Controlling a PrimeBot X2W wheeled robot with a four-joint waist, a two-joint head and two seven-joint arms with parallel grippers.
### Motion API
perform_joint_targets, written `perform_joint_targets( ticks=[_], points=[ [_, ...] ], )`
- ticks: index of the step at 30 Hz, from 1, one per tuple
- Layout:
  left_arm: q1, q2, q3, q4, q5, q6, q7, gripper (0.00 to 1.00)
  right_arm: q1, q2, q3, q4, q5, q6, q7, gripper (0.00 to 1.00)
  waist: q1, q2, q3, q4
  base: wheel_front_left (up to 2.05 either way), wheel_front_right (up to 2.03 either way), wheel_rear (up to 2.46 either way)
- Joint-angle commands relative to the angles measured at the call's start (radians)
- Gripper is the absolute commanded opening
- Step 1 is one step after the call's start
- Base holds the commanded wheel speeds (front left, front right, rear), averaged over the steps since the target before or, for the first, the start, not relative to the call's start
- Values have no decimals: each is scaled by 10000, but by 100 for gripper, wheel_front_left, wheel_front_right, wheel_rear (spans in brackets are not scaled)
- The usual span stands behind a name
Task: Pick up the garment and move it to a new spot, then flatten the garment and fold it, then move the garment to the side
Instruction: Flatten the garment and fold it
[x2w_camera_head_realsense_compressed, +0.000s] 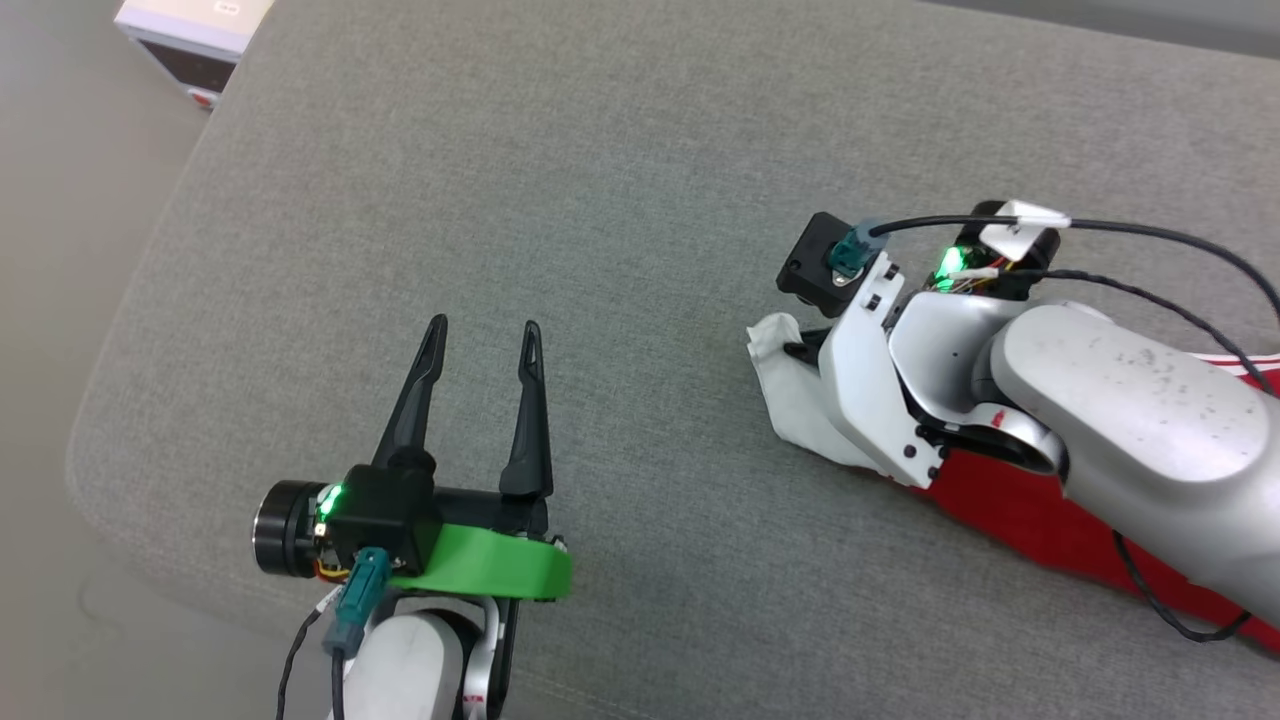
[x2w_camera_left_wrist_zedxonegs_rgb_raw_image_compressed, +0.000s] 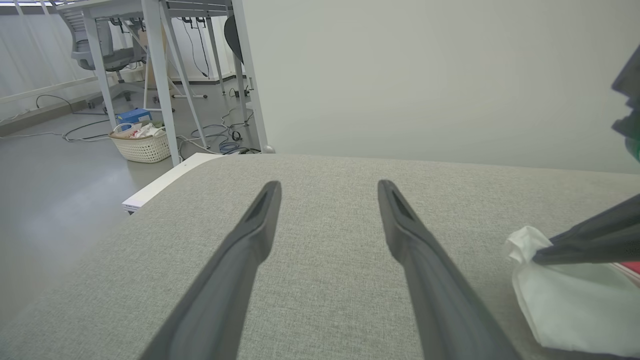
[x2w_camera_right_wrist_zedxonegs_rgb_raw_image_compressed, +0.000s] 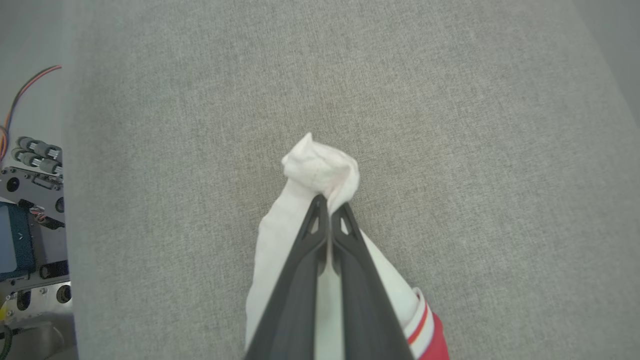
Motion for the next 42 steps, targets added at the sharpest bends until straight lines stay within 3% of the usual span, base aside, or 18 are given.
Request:
perform_joint_targets(
  ticks=[1, 10, 11, 12, 14, 23, 30, 37, 38, 39, 42],
  points=[
    [-207, -32, -71, 5, -129, 99, -59, 100, -160, 179, 140, 404, 140, -7, -14, 0, 0, 0, 358, 311, 0, 0, 0],
    [-484, -32, -263, 64, -287, 301, -59, 100, 646, 841, 297, 1786, -62, -7, 652, 0, 0, 0, 611, 418, 0, 0, 0],
    [-475, -32, -236, 76, -273, 312, -59, 100, 687, 866, 298, 1843, -28, -7, 668, 7, 0, 0, 586, 373, 0, 0, 0],
    [-455, -32, -198, 95, -250, 317, -59, 100, 702, 887, 298, 1893, 4, -7, 630, 32, 0, 0, 551, 316, 0, 0, 0],
    [-424, -32, -126, 133, -201, 298, -59, 100, 617, 891, 299, 1924, -7, -7, 239, 100, 0, 0, 462, 203, 0, 0, 0],
    [-76, -32, 398, 216, 227, 79, -59, 100, 111, 274, 87, 1441, 397, -7, -3328, 100, 0, 0, -408, -618, 0, 0, 0],
    [361, -30, 925, 223, 579, -300, -59, 100, 849, -533, -1417, 1116, -62, -7, -6120, 100, 0, 0, -1236, -1363, 0, 0, 0],
    [501, 173, 1236, 218, 786, -699, -59, 100, 3079, -478, -4193, 1292, -1652, -7, -7979, 100, 0, 0, -1776, -1948, 0, 0, 0],
    [495, 224, 1290, 212, 806, -753, -59, 100, 3525, -354, -4785, 1265, -1947, -7, -8092, 100, 0, 0, -1852, -2037, 0, 0, 0],
    [455, 358, 1421, 251, 784, -958, -59, 100, 4837, 96, -6549, 973, -2837, -7, -8258, 100, 0, 0, -2008, -2246, 0, 0, 0],
    [351, 441, 1608, 359, 616, -1221, -59, 100, 6100, 666, -8135, 401, -3724, -7, -8311, 100, 0, 0, -2116, -2424, 0, 0, 0]
  ],
)
